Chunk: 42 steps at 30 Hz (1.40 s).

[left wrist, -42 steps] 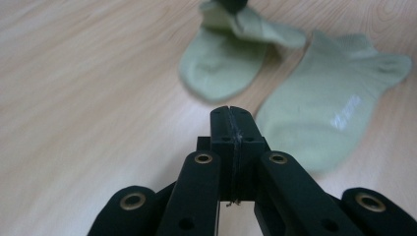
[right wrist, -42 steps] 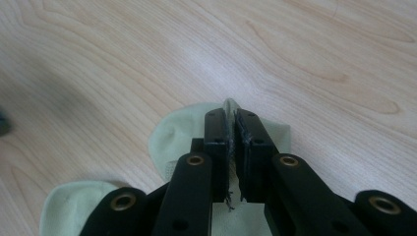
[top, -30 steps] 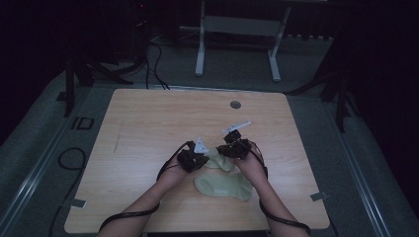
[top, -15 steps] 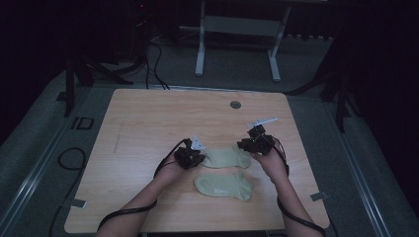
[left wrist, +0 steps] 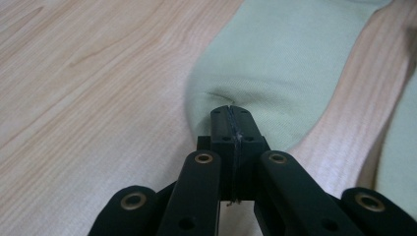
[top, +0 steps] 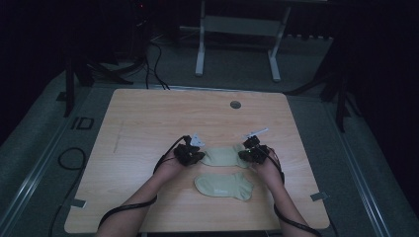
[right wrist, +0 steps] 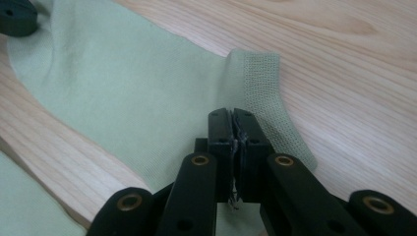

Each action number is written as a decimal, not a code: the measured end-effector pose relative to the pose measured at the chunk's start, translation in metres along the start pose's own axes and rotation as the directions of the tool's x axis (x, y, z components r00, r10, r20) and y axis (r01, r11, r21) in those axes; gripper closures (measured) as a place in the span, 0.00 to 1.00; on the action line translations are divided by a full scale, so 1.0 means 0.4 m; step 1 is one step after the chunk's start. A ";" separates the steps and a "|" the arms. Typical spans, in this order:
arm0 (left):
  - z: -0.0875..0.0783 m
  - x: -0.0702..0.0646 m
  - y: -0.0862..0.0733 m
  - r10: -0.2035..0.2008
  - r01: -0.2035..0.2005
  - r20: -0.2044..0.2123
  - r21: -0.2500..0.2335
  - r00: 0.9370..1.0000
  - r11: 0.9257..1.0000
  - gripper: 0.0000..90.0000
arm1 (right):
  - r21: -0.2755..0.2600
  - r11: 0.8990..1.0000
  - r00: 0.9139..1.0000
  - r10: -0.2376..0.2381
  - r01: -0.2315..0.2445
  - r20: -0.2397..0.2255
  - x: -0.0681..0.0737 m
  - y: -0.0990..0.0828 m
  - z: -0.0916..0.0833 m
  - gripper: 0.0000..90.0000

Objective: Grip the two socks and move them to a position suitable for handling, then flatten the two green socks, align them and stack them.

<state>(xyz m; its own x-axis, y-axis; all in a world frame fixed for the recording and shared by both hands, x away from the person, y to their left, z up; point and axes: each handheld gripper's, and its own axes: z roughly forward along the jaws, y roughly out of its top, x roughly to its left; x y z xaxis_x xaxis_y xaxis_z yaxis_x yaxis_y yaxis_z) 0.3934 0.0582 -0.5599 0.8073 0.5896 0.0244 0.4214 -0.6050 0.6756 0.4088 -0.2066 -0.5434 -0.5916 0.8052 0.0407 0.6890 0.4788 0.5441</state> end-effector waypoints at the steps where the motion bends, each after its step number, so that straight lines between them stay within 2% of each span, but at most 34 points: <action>1: 0.002 0.004 0.001 -0.004 0.004 0.001 -0.003 1.000 1.000 0.99 | -0.007 1.000 1.000 0.003 -0.003 0.003 -0.005 -0.005 -0.002 0.97; 3: 0.005 0.006 0.004 -0.010 0.010 0.001 -0.006 1.000 1.000 0.99 | -0.006 1.000 1.000 0.013 -0.013 0.006 -0.013 -0.012 -0.008 0.97; 5: 0.006 0.000 0.006 0.004 -0.004 -0.013 -0.002 1.000 1.000 0.99 | -0.001 1.000 1.000 0.003 -0.003 0.023 -0.014 -0.019 -0.014 0.97; 7: 0.007 -0.004 0.007 0.005 -0.005 -0.018 -0.004 1.000 1.000 0.99 | -0.006 1.000 1.000 0.010 -0.010 0.018 -0.016 -0.026 -0.017 0.97; 9: 0.007 -0.011 0.006 -0.006 0.006 -0.002 -0.006 1.000 1.000 0.99 | -0.008 1.000 1.000 0.017 -0.017 0.012 -0.019 -0.030 -0.020 0.97; 18: -0.001 -0.020 0.002 0.003 -0.003 0.000 0.008 1.000 1.000 0.99 | -0.003 1.000 1.000 0.025 -0.025 0.005 -0.017 -0.036 -0.024 0.94; 20: -0.003 -0.018 0.001 -0.008 0.008 0.010 0.007 1.000 1.000 0.99 | 0.005 1.000 1.000 0.017 -0.017 -0.011 -0.008 -0.031 -0.024 0.88; 21: -0.004 -0.018 0.002 -0.012 0.012 0.013 0.008 1.000 1.000 0.93 | 0.004 1.000 1.000 0.021 -0.021 -0.020 -0.006 -0.028 -0.024 0.84; 22: -0.007 -0.019 0.004 -0.017 0.017 0.019 0.007 1.000 1.000 0.93 | 0.004 1.000 1.000 0.021 -0.021 -0.020 -0.006 -0.028 -0.024 0.84; 24: -0.021 -0.020 0.009 -0.035 0.036 0.034 -0.010 0.999 0.999 0.84 | 0.002 1.000 0.999 0.019 -0.019 -0.040 -0.005 -0.022 -0.024 0.78; 26: -0.039 -0.020 0.015 -0.059 0.060 0.045 -0.021 0.997 0.998 0.68 | -0.006 1.000 0.999 0.011 -0.012 -0.046 -0.002 -0.014 -0.031 0.70; 28: -0.060 -0.024 0.019 -0.063 0.064 0.043 -0.030 0.997 0.997 0.64 | -0.021 1.000 0.999 0.007 -0.008 -0.053 0.002 -0.007 -0.043 0.64; 29: -0.068 -0.026 0.020 -0.061 0.062 0.044 -0.032 0.997 0.998 0.57 | -0.027 1.000 0.998 0.003 -0.004 -0.055 0.004 -0.005 -0.051 0.62; 31: -0.087 -0.034 0.020 -0.062 0.064 0.045 -0.035 0.997 0.997 0.56 | -0.043 0.999 0.998 -0.008 0.005 -0.062 0.009 -0.002 -0.068 0.59; 33: -0.106 -0.046 0.018 -0.068 0.069 0.047 -0.020 0.997 0.997 0.49 | -0.051 0.999 0.997 -0.021 0.017 -0.073 0.016 -0.005 -0.087 0.57; 35: -0.119 -0.056 0.013 -0.083 0.085 0.060 -0.025 0.995 0.996 0.48 | -0.064 0.997 0.996 -0.037 0.032 -0.078 0.026 -0.016 -0.106 0.58; 39: -0.135 -0.085 -0.002 -0.045 0.045 0.075 -0.008 0.996 0.999 0.45 | -0.053 0.997 0.995 -0.055 0.050 -0.086 0.041 -0.043 -0.133 0.62; 42: -0.137 -0.097 -0.020 -0.046 0.045 0.095 0.005 0.994 0.999 0.44 | -0.057 0.997 0.994 -0.060 0.055 -0.093 0.049 -0.072 -0.148 0.65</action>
<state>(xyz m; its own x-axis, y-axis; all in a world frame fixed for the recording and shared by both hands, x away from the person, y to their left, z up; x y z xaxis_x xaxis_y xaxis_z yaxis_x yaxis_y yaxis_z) 0.3360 0.0694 -0.5257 0.8229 0.5629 -0.0768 0.4595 -0.5800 0.6726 0.3525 -0.2254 -0.5088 -0.6682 0.7390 0.0856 0.6305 0.5014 0.5925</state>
